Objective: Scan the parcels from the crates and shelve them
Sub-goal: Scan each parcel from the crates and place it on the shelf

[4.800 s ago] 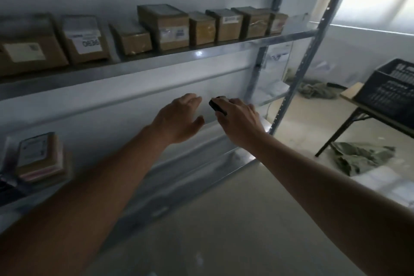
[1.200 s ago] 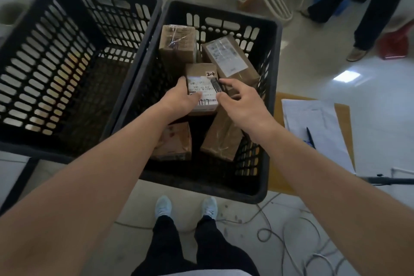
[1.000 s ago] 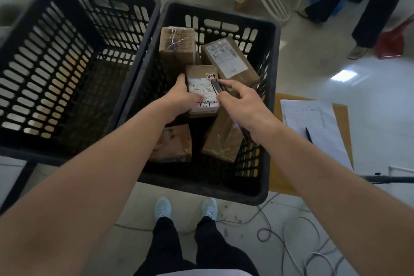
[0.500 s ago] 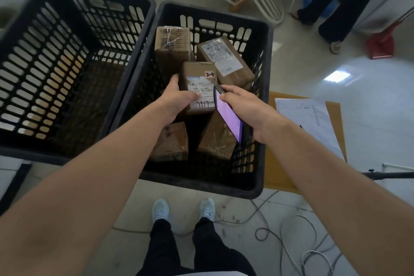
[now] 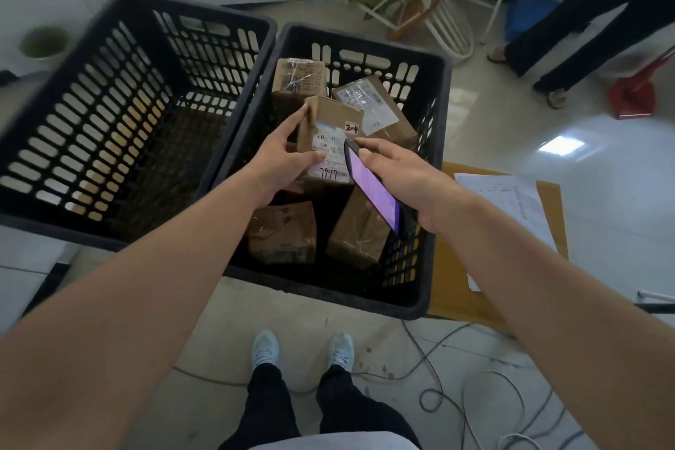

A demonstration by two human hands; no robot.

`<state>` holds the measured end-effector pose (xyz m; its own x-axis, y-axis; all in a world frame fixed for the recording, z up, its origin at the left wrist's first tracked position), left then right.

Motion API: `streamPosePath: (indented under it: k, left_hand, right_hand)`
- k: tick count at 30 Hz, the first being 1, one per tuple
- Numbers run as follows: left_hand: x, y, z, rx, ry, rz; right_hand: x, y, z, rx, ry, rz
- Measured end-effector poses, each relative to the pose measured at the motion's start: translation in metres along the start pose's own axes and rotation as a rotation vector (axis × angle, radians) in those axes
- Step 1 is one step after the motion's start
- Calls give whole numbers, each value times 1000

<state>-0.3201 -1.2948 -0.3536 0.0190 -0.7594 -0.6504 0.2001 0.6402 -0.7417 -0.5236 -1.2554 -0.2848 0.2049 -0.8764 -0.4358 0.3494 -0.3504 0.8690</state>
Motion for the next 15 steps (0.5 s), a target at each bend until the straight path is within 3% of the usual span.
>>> streamPosePath:
  k: [6,15]
  left_hand:
    - [-18,-3,24,-11,36,-132]
    - [-52,-30,50,46,-50,-421]
  right_hand:
    - [-12,21,-2,-258,29,181]
    - [-30,43,-21,-690,113,329]
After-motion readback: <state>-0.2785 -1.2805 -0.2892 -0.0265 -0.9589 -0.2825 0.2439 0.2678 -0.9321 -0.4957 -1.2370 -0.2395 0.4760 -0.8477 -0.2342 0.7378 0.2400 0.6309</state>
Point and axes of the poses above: each hand's wrist, its own x-axis towards the middle knuckle, its own z-axis out of the back of the hand, y = z × x, the point moved 2 cm from there along x, towards the middle knuckle, and after that the axes turned 13 degrees about z, right-handed, at the moved point
